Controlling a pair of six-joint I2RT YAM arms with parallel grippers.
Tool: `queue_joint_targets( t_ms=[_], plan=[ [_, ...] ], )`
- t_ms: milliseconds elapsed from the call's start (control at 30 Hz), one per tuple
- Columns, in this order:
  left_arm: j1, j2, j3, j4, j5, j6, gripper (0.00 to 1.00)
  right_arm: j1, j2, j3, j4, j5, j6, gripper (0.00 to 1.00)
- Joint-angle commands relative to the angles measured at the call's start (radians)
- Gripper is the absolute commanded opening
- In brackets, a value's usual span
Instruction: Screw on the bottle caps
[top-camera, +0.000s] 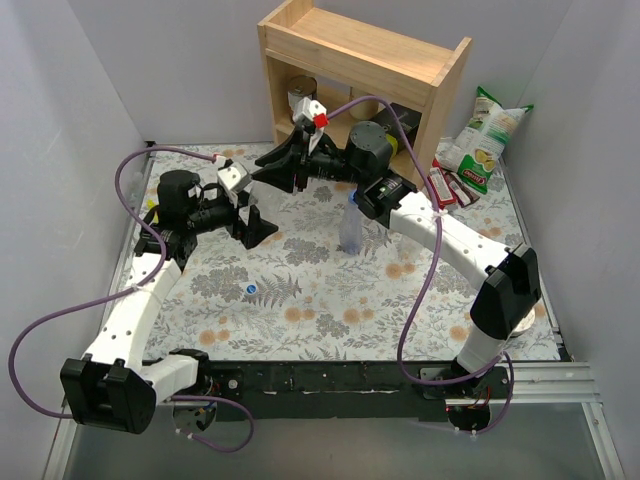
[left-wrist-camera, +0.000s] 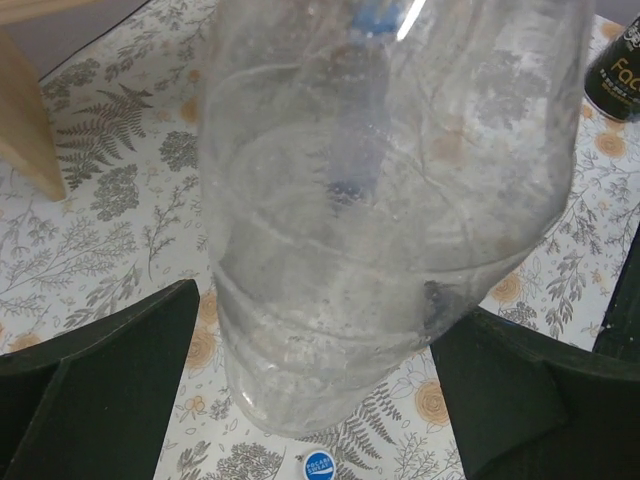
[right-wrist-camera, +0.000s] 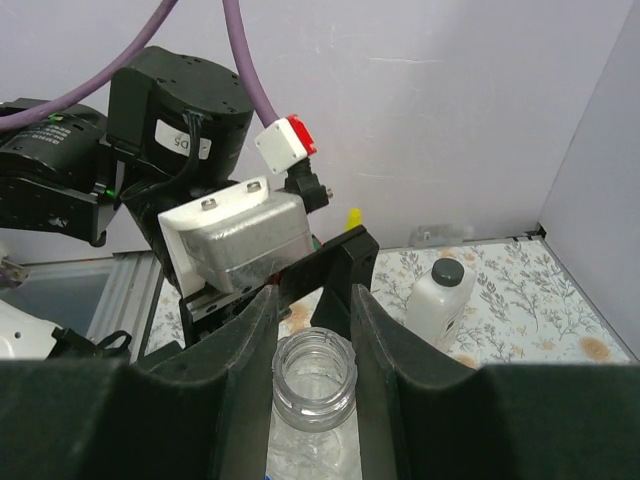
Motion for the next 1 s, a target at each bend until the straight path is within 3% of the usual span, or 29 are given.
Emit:
queue_joint_targets(
  t_ms=[0, 467, 800, 967],
  plan=[
    [-0.030, 0.001, -0.001, 0.011, 0.038, 0.036, 0.89, 0.001, -0.051, -0.005, 0.064, -0.026, 0.027, 0.01],
    [-0.055, 0.024, 0.012, -0.073, 0.050, 0.137, 0.82, 0.003, -0.064, 0.001, 0.106, -0.035, 0.049, 0.01],
    [-0.082, 0.026, -0.001, -0.084, 0.004, 0.177, 0.91, 0.003, -0.060, 0.019, 0.128, -0.043, 0.095, 0.01],
    [-0.082, 0.029, -0.004, -0.080, -0.011, 0.177, 0.85, 0.006, -0.078, -0.007, 0.143, -0.048, 0.100, 0.01]
  ],
)
